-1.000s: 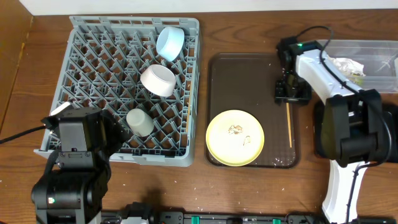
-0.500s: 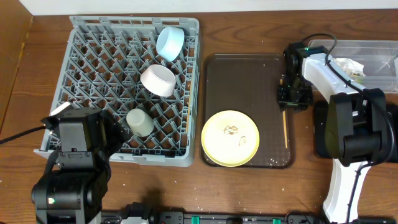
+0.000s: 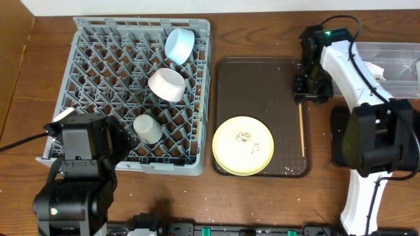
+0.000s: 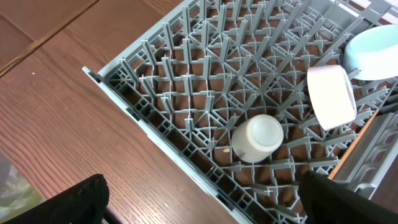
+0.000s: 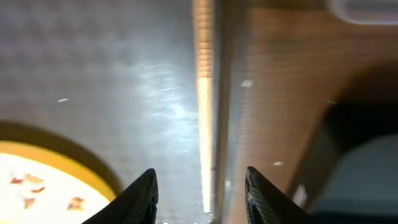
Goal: Sort waste into correct bins and load items into the dishwasher
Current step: 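Return the right gripper to the second chopstick and grasp it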
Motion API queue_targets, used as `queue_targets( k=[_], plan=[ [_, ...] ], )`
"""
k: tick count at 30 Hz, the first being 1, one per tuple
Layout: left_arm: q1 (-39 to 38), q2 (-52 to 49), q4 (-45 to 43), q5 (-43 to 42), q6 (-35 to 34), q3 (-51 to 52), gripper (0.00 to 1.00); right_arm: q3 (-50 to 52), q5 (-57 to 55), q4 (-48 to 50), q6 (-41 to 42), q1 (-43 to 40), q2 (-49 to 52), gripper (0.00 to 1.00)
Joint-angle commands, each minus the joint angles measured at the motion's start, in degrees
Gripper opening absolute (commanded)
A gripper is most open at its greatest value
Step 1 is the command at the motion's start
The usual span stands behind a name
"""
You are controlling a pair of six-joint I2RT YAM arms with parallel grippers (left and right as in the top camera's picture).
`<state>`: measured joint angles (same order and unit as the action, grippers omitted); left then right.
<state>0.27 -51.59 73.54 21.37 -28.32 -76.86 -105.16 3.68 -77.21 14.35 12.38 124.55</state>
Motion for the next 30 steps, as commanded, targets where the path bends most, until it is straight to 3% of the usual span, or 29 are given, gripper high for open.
queue_targets(
  k=[1, 9, 22, 28, 30],
  plan=[
    [0.20, 0.00, 0.20, 0.52, -0.07, -0.57, 0.98, 1.62, -0.20, 2.34, -1.42, 2.64, -1.16, 0.45],
    [0.20, 0.00, 0.20, 0.55, -0.07, -0.57, 0.98, 11.72, -3.96, 12.81, 0.81, 2.54, -1.11, 0.48],
    [0.20, 0.00, 0.20, 0.52, -0.07, -0.57, 0.98, 16.94, -4.33, 17.77, -0.68, 0.33, -0.87, 0.46],
    [0.20, 0.00, 0.20, 0.52, -0.07, -0.57, 0.98, 22.45, -6.91, 22.64, 1.44, -0.09, -0.87, 0.36],
    [0.20, 0.00, 0.20, 0.52, -0.07, -0.57, 0.98, 21.77, -6.91, 22.25, 1.44, -0.11, -0.94, 0.26]
  ],
)
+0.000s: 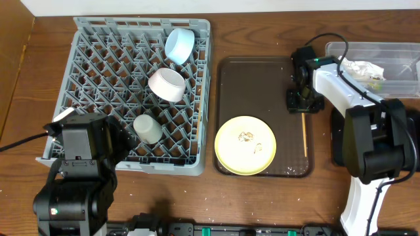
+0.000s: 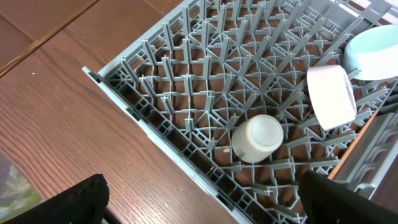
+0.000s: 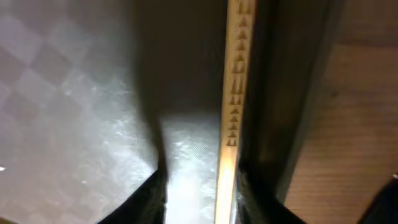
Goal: Sort waste into correct bins and load items into the dishwasher
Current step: 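Return the right gripper to the second chopstick and grasp it, then carry the second chopstick to the rack and stand it upright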
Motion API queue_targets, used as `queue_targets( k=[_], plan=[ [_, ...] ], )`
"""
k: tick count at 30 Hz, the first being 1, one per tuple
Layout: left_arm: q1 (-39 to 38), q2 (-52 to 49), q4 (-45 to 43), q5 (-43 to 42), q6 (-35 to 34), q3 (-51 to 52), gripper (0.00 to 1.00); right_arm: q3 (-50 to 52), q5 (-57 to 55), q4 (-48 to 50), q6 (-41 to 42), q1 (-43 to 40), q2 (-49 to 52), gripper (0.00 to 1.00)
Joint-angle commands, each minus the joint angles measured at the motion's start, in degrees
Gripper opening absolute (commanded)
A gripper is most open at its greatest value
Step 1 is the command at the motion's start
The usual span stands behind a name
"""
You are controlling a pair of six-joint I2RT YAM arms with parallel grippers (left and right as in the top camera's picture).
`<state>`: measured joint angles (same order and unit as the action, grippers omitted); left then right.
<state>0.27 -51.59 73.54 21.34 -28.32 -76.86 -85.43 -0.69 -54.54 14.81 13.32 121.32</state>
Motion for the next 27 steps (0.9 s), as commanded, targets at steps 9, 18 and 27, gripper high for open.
queue_targets(
  k=[9, 18, 27],
  plan=[
    [0.20, 0.00, 0.20, 0.57, -0.07, -0.57, 0.98, -15.56, 1.73, -12.72, 1.97, -0.87, 2.27, 0.01],
    [0.20, 0.00, 0.20, 0.55, -0.07, -0.57, 0.98, -32.76, 31.41, -11.91, 7.56, 2.67, 2.27, 0.01],
    [0.20, 0.00, 0.20, 0.55, -0.07, -0.57, 0.98, -32.20, 30.91, 6.32, 20.22, 16.74, 2.84, 0.01]
  ],
)
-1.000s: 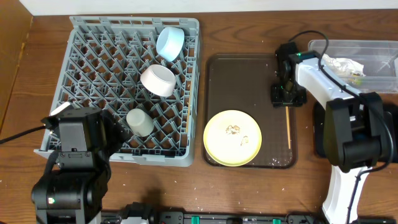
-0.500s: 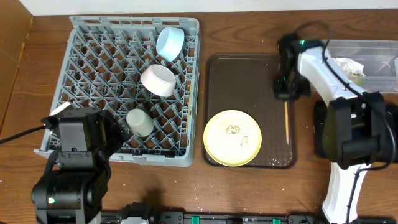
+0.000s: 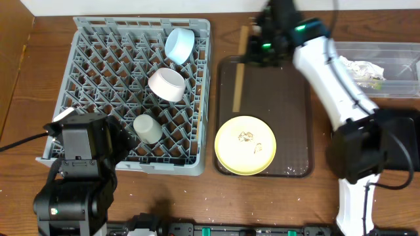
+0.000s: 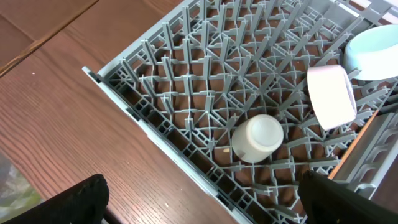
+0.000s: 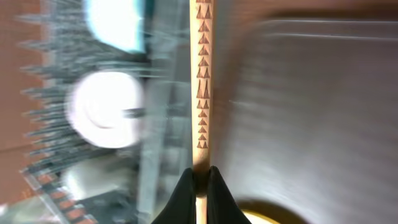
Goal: Sort waste into correct bins and load items into the dishwasher
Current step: 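Carry the second chopstick to the rack and stand it upright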
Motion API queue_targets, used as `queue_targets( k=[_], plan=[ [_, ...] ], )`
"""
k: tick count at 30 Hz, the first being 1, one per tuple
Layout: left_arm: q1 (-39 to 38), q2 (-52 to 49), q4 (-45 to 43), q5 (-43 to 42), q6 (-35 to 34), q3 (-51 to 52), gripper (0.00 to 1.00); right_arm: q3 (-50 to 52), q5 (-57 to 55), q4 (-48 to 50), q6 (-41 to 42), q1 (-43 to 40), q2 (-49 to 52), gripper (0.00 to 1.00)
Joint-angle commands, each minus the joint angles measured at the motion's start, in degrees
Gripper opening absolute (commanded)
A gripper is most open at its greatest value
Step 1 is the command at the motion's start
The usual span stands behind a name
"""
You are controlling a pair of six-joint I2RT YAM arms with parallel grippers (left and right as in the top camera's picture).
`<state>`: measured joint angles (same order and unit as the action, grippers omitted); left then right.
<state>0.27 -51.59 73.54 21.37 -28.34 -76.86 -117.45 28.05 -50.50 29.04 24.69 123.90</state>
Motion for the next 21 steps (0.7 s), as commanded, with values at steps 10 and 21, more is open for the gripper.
queue_targets(
  k=[10, 21],
  plan=[
    [0.20, 0.00, 0.20, 0.52, -0.04, -0.57, 0.98, -0.17, -17.11, 9.53, 12.52, 18.25, 0.87, 0.02],
    [0.20, 0.00, 0.20, 0.52, -0.04, -0.57, 0.98, 0.09, -17.25, 8.20, 9.53, 17.25, 0.98, 0.44]
  ],
)
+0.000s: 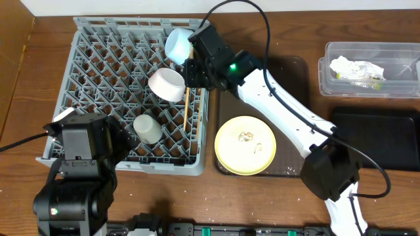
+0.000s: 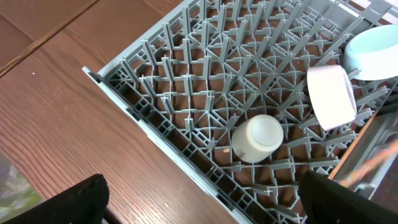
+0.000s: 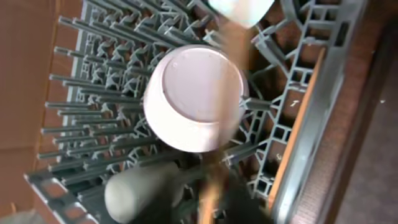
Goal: Sort waste into correct bins and load items into the dishwasher
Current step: 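Carry the second chopstick to the rack and stand it upright, then move the right gripper over the yellow plate of rice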
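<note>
My right gripper (image 1: 189,80) reaches over the right side of the grey dish rack (image 1: 85,33), shut on a wooden chopstick (image 1: 190,118). The chopstick lies along the rack's right columns, next to the white bowl (image 1: 166,84). In the right wrist view the chopstick (image 3: 219,149) is a blur crossing that bowl (image 3: 186,99), above the white cup (image 3: 140,190). A blue bowl (image 1: 178,44) leans at the rack's back right. The yellow plate (image 1: 244,145) with crumbs sits on the brown tray (image 1: 295,131). My left gripper (image 2: 208,199) stays open over the rack's near-left corner.
A clear bin (image 1: 394,49) with crumpled waste stands at the back right. A black bin (image 1: 380,137) lies in front of it. My right arm stretches across the tray's back half. The left arm's base fills the front left.
My right gripper has carried the chopstick left, from over the tray's back left edge to over the rack's right side. The left arm has not moved.
My right gripper was open above the chopstick lying along the tray's right side. Then its jaws were down around the chopstick. Then it was shut on it, lifted over the tray's back left, and now holds it over the rack.
</note>
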Motion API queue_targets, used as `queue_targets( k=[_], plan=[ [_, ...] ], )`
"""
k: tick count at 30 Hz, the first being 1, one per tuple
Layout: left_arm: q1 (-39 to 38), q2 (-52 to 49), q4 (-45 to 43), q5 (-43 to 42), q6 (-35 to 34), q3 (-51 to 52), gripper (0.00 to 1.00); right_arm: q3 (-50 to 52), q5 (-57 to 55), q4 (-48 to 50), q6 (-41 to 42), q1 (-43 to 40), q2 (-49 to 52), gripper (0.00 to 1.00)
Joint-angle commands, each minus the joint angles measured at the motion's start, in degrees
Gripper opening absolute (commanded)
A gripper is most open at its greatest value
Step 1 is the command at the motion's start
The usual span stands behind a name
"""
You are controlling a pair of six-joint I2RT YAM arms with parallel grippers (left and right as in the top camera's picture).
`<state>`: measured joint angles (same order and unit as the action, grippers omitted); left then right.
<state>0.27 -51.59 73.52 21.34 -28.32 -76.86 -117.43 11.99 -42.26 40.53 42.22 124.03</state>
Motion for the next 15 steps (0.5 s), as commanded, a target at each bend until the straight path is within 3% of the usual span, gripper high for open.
queue_targets(
  k=[1, 9, 15],
  plan=[
    [0.20, 0.00, 0.22, 0.57, -0.07, -0.57, 0.98, 0.07, -1.49, -0.24, -2.05, -0.28, 0.85, 0.47],
    [0.20, 0.00, 0.22, 0.55, -0.09, -0.57, 0.98, -0.22, -0.57, -6.78, -4.55, -4.09, -2.29, 0.47],
    [0.20, 0.00, 0.22, 0.55, -0.07, -0.57, 0.98, -0.15, -6.29, -22.60, -11.58, -9.33, -4.42, 0.46]
  ],
)
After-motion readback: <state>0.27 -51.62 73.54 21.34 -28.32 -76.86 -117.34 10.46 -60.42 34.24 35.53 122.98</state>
